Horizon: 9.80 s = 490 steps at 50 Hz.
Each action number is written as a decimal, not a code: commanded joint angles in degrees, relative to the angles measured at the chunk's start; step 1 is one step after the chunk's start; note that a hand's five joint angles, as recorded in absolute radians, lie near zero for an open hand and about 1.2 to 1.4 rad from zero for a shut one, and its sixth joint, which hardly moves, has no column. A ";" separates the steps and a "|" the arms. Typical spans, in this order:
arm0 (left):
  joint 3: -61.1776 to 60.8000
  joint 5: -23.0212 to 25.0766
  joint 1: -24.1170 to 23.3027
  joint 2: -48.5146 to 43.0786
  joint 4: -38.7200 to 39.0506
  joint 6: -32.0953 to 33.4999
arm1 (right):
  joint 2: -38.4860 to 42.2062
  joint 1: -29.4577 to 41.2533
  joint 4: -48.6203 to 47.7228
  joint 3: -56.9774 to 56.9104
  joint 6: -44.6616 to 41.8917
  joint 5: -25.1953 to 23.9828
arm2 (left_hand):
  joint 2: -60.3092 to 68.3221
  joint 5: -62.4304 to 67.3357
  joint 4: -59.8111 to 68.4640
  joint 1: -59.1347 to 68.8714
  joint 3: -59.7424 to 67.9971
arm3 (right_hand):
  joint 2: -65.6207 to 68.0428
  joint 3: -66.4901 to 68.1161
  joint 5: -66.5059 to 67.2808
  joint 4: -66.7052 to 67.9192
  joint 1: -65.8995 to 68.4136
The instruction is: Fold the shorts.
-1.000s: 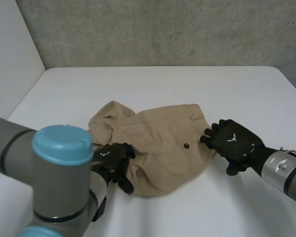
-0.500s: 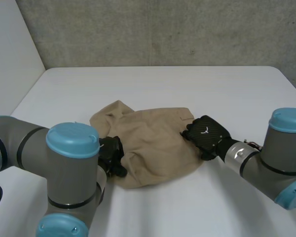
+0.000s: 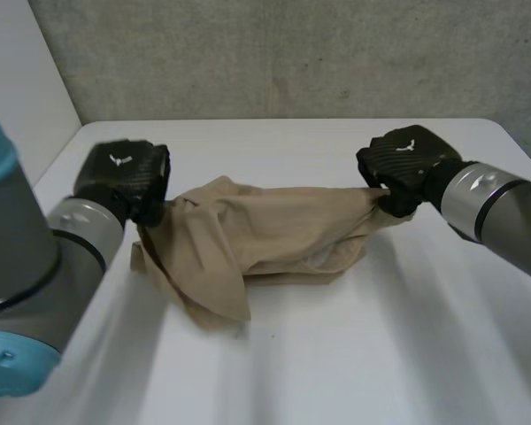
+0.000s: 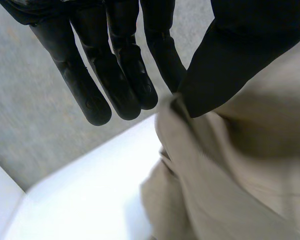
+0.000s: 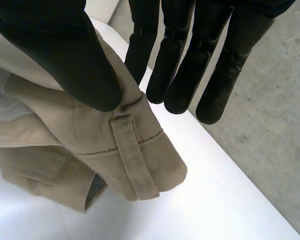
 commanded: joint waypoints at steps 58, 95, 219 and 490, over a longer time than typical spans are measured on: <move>-3.50 -19.51 -22.93 -16.57 -8.66 -34.07 | 11.54 9.52 -11.56 1.82 6.63 17.29 | -39.42 -36.46 -39.33 -36.33 -38.92 | 12.67 12.35 14.56 11.95 25.61; -2.36 2.55 -0.17 -6.55 -11.72 7.84 | 5.65 9.44 11.98 2.26 -18.15 13.16 | 11.53 14.48 11.61 14.61 12.02 | 12.67 12.35 14.56 11.95 25.61; -22.31 5.01 -0.60 2.41 -8.66 -13.77 | 6.00 -4.45 -16.66 23.88 -3.12 -13.30 | -36.84 -33.88 -36.75 -33.75 -36.34 | -22.75 -23.07 -20.86 -23.47 -9.82; -9.12 3.35 2.48 -18.14 34.78 11.19 | 10.56 5.22 -25.36 8.31 -5.85 15.36 | 11.53 14.48 11.61 14.61 12.02 | 12.67 12.35 14.56 11.95 25.61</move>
